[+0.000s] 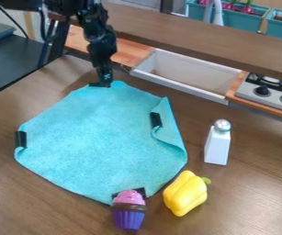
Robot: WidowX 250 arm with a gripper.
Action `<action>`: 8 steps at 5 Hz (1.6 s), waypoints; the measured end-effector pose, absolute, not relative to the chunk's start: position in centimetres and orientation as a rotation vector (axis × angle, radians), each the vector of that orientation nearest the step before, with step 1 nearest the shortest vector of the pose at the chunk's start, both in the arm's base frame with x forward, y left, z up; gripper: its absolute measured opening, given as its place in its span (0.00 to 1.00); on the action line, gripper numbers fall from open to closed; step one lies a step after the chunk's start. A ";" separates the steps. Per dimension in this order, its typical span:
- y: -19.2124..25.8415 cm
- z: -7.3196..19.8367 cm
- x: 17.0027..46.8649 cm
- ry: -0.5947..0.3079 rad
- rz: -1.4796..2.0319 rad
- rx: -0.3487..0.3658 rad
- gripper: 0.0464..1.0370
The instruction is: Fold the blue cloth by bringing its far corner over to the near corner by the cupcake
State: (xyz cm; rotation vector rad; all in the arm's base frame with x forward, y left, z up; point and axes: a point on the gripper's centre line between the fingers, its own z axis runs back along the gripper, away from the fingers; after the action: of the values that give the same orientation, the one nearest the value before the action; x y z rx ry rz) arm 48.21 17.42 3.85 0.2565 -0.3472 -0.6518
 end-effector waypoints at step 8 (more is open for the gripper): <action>19.0 0.0 50.0 -0.264 -0.629 0.295 0.96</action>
State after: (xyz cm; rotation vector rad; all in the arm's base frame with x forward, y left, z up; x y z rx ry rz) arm 50.03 19.04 0.03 0.2951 -0.2639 -0.6290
